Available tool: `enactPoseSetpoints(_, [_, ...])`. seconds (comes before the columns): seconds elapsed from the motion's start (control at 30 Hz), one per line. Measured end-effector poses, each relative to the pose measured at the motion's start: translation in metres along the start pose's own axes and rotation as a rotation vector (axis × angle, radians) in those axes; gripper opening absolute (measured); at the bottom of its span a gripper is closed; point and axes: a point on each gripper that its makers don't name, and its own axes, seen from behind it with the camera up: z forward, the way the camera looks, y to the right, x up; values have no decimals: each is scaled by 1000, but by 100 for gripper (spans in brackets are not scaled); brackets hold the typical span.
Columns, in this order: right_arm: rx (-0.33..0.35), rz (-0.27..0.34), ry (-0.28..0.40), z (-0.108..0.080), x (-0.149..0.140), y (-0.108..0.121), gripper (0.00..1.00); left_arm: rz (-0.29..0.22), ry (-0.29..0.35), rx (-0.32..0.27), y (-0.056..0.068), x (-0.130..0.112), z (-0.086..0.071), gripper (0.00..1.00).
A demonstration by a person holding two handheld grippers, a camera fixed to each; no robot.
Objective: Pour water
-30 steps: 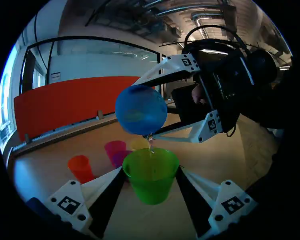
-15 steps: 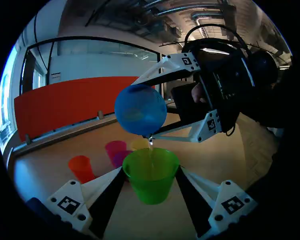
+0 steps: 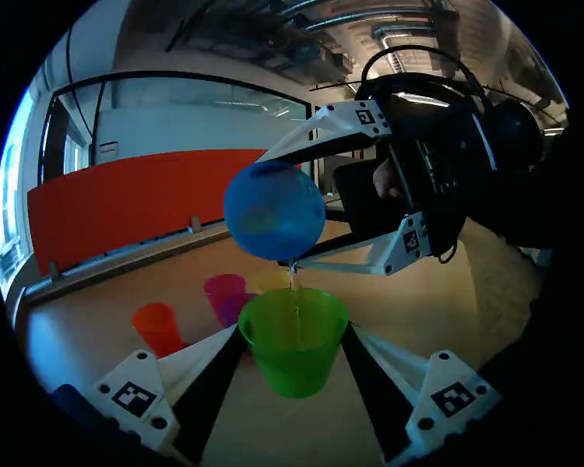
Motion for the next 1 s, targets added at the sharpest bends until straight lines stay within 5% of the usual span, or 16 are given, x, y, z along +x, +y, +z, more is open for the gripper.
enactPoseSetpoints(1.0, [-7, -56, 3, 2, 3, 4, 91, 3, -1, -1, 1, 0, 0, 86])
